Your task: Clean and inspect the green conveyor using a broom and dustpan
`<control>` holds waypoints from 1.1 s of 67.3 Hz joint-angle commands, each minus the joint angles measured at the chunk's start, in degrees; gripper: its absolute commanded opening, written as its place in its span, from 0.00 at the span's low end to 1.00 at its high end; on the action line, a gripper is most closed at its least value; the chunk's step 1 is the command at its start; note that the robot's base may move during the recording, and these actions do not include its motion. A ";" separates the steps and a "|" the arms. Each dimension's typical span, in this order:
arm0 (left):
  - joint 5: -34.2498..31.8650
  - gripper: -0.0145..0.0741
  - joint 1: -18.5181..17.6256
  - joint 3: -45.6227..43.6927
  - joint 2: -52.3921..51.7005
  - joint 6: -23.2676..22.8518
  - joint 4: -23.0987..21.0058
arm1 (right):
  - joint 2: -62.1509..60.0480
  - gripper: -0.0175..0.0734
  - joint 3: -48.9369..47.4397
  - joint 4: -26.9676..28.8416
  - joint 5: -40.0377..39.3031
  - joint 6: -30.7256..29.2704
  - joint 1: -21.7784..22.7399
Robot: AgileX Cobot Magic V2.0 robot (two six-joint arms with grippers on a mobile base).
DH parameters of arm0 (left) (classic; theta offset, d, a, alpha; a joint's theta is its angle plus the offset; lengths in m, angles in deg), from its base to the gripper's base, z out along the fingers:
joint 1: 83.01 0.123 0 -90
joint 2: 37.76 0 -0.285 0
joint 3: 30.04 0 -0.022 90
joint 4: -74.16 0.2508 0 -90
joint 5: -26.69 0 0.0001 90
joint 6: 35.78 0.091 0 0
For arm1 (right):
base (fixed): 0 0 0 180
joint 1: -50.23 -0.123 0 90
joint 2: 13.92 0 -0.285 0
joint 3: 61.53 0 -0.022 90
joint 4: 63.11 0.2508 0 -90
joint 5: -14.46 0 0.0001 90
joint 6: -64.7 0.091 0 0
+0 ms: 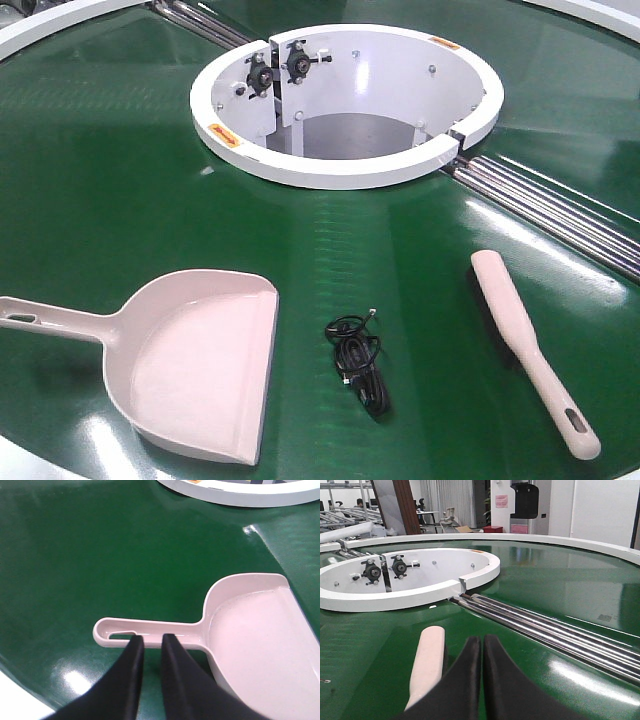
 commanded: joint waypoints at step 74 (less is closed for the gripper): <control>27.50 0.75 -0.39 -37.59 29.52 7.13 -5.92 | -1.01 0.18 1.24 -0.20 -4.17 0.00 0.20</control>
